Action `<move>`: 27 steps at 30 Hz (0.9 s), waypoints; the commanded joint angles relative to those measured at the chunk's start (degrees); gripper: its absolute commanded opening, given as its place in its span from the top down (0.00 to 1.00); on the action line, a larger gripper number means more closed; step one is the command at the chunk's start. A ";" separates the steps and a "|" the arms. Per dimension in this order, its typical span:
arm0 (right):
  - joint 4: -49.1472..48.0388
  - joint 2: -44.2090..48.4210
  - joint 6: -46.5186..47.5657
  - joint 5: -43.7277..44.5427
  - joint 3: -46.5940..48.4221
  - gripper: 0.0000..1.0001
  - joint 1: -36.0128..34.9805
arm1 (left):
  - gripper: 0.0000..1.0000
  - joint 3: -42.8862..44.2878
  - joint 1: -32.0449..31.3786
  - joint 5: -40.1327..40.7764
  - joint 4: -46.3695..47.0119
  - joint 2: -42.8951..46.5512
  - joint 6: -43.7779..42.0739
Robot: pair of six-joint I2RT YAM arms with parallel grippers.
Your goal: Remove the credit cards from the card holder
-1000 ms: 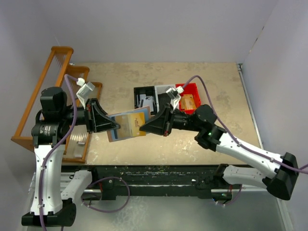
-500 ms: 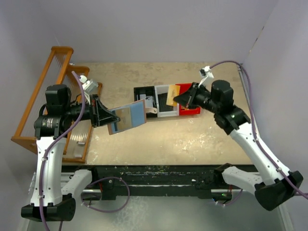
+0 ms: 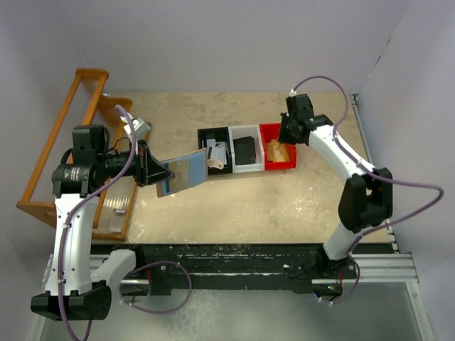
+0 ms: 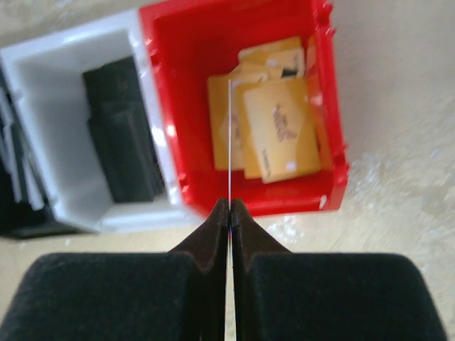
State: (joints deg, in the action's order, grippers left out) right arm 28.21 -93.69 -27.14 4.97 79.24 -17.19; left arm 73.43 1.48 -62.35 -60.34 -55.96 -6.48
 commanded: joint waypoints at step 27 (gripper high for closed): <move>3.49 -12.17 5.79 4.54 9.06 0.55 1.28 | 1.00 3.12 -0.07 -7.90 0.04 0.63 -1.02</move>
State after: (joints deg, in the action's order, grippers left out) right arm 30.57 -112.68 -20.53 4.43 89.06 -16.25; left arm 74.59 1.48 -66.85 -62.22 -55.94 -8.12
